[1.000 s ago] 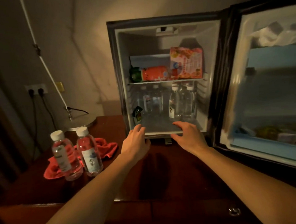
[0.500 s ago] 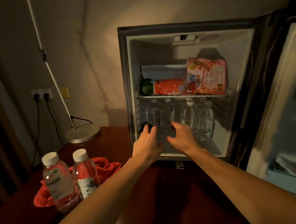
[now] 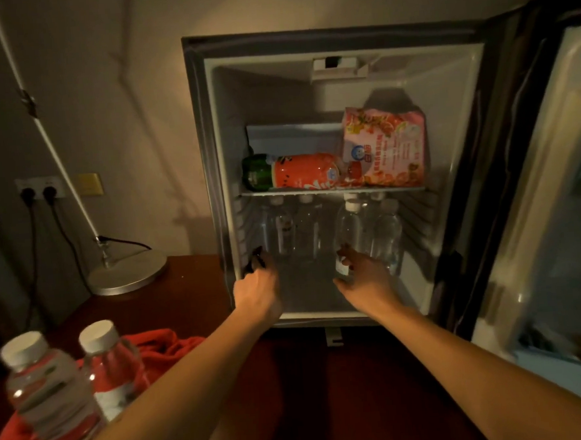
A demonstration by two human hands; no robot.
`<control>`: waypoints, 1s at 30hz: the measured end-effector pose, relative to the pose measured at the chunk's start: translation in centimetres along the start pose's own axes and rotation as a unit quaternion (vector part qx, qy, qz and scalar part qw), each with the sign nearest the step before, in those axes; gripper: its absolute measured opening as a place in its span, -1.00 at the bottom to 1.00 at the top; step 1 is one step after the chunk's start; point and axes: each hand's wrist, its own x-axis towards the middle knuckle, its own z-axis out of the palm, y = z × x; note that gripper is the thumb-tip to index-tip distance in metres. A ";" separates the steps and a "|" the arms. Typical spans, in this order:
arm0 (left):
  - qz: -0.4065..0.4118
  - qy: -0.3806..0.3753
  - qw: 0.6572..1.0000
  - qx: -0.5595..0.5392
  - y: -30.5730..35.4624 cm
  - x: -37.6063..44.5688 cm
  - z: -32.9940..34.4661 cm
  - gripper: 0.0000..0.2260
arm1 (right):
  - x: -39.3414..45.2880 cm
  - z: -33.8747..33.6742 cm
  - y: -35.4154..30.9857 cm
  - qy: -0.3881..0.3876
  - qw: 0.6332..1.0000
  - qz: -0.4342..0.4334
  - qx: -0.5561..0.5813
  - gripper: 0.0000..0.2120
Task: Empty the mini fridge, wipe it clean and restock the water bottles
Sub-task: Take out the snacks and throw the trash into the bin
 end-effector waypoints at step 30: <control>0.131 0.093 0.982 -0.098 -1.5 -0.3 -3.0 -0.80 | 7.8 -10.5 -7.1 0.073 0.984 -0.092 -0.132 0.03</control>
